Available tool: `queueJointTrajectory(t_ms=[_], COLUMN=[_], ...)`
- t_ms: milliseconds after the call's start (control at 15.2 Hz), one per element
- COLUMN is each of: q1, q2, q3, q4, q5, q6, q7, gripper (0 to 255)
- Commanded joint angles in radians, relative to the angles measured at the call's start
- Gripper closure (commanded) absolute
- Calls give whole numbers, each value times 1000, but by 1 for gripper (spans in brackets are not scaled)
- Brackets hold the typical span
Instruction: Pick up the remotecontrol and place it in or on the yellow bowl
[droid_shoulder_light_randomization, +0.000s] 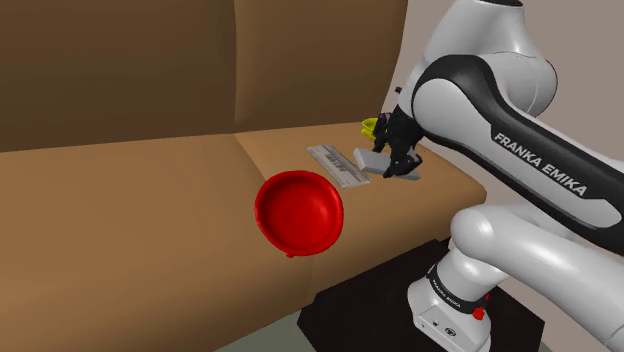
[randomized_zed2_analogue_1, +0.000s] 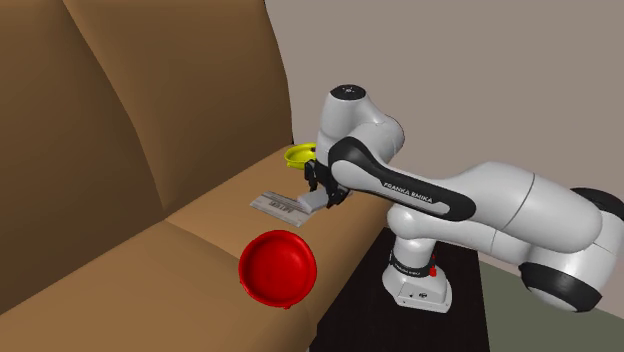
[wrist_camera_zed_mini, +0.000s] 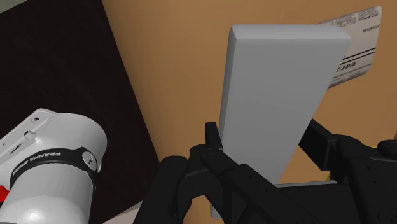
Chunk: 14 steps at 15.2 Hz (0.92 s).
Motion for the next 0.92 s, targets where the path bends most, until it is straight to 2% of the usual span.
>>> queueJointTrajectory(t_ms=[0,528,858], q1=[-9,-46,-136], q2=[6,48,166], q3=[-19,-77,-122], q4=[25,132,124], q5=[-17,-72,-119], q6=[-18,-81,38], q7=[-3,-11,-118], gripper=[255,255,255])
